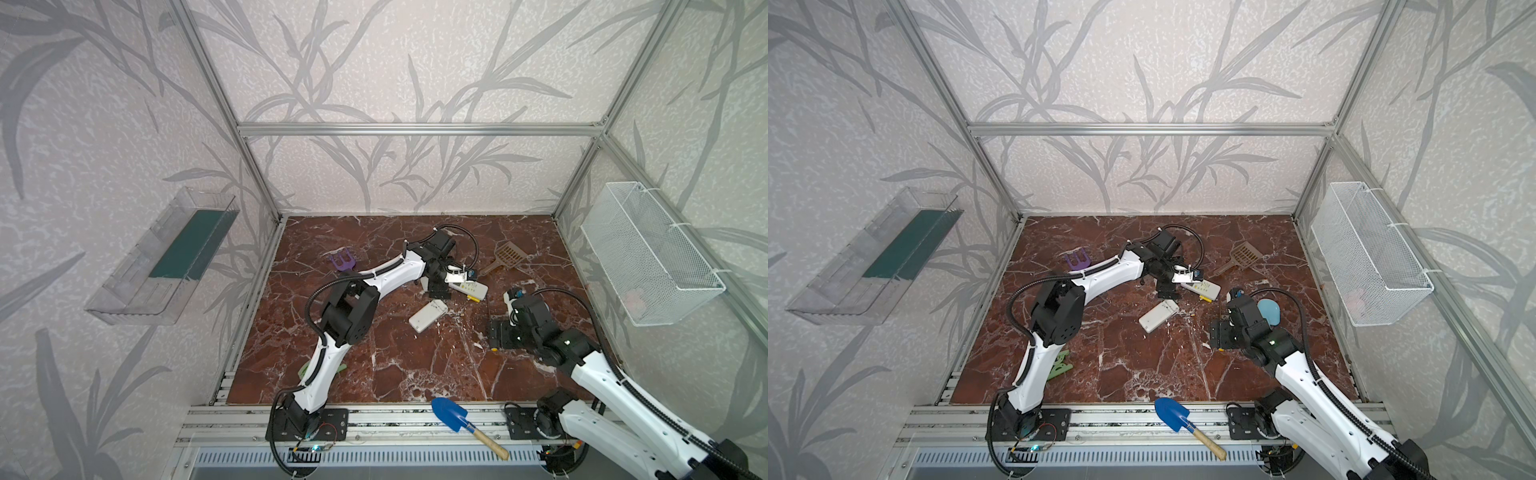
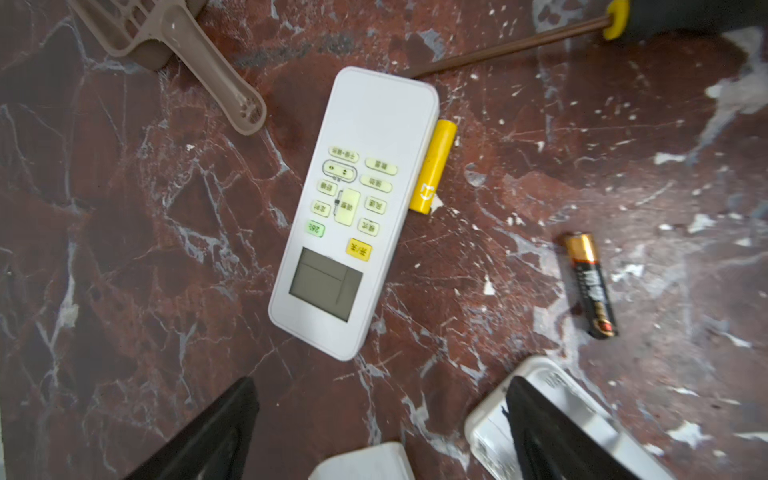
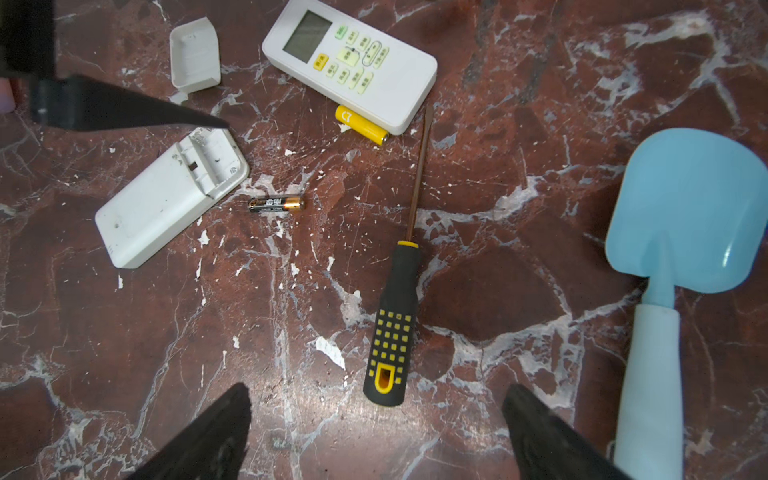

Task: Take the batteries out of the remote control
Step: 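Release the remote body and raise the left gripper while the right gripper withdraws, then grasp the white remote front with the right gripper while the left gripper approaches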

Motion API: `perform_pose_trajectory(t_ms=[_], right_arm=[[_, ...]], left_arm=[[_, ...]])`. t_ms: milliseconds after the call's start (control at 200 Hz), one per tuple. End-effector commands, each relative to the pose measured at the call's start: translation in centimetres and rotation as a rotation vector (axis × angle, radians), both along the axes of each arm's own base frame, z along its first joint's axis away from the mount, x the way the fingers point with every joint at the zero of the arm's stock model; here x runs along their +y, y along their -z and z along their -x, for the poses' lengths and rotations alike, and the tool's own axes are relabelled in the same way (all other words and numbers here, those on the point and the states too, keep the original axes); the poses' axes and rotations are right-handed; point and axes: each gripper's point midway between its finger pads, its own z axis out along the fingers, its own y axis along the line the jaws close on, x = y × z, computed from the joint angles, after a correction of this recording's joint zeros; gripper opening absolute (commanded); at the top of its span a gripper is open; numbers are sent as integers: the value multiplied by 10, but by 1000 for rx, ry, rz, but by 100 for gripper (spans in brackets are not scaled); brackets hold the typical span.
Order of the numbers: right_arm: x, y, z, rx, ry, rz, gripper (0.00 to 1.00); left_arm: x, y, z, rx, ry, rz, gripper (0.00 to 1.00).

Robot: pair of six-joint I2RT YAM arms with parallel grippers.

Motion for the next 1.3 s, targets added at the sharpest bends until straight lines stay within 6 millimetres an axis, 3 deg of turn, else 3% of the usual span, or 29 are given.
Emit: perform_pose_trajectory(t_ms=[0,295,480,700,875,1000,1125,1295], right_arm=[[4,-1,4,9,-27,-24,94],[4,-10,8,-32,-26,-57,93],[7,-18,4,-63,-41,-68,92],[11,-16,-3,-74,-48,-71,91],[16,-22,-31,-135,-69,-27,90],[19,-29,-58,-191,-113,14,90],[13,-24,-84,-168,-143,-36,87],[11,-14,-112,-205,-277,12,86]], left_arm=[[-1,8,-5,14,49,-27,94],[-12,13,-24,26,87,22,94],[-23,21,-11,110,128,56,94],[-22,18,2,173,132,32,93],[-22,7,-1,178,62,45,91],[-23,-16,-6,134,39,83,91],[-18,-42,-14,76,-19,122,91],[-3,-58,-20,50,-115,171,91]])
